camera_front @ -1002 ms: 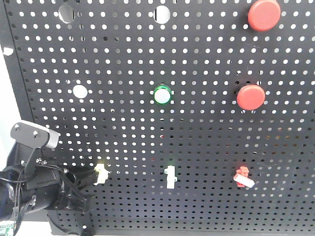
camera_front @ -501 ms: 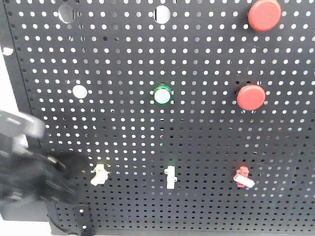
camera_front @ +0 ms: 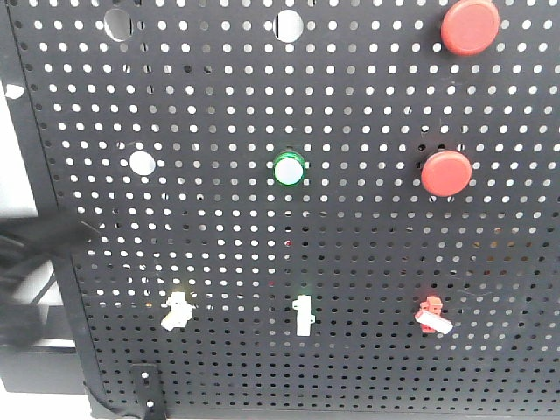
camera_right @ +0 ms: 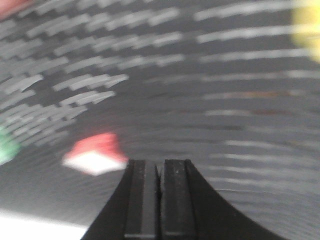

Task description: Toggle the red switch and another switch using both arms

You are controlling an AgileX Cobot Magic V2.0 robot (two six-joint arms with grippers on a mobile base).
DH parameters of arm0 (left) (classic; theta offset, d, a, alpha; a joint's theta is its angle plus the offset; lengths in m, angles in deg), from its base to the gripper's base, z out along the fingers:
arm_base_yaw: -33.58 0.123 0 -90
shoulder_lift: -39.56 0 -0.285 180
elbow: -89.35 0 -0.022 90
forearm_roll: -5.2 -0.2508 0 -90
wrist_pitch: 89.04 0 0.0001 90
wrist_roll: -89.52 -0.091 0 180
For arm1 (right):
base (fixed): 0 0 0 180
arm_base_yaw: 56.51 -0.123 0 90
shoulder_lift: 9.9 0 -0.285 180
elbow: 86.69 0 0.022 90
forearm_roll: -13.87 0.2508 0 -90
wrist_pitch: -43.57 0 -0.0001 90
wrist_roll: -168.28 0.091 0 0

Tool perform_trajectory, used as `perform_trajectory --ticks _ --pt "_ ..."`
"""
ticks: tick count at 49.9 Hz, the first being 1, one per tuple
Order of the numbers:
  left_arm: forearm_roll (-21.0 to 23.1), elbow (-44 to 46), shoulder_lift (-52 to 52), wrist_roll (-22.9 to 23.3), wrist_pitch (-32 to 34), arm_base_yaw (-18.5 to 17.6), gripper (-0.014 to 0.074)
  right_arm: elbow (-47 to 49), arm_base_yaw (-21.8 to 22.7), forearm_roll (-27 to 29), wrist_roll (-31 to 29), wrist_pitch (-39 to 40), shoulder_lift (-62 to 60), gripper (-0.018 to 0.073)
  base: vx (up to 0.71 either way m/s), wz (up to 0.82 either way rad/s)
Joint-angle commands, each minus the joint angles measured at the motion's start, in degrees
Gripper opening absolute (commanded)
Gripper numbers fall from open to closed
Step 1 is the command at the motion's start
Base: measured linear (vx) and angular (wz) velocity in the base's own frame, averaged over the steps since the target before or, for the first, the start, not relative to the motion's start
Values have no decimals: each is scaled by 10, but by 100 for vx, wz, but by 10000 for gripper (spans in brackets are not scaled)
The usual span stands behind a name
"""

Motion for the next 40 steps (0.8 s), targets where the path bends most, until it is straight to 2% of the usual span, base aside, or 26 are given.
perform_trajectory --ticks 1,4,12,24,40 --pt "13 17 -16 0 17 -3 -6 36 -36 79 -88 40 35 -6 0 0" --pt "12 17 -18 0 14 -3 -6 47 -54 99 -116 39 58 -6 0 0" --pt "2 17 -17 0 -3 -3 -6 66 -80 131 -145 39 111 -6 0 0" --pt "1 17 -17 0 -6 -3 -6 69 -85 163 -176 49 150 -6 0 0" --pt "-1 17 -17 0 -7 -3 -6 69 -85 295 -285 61 186 -6 0 0"
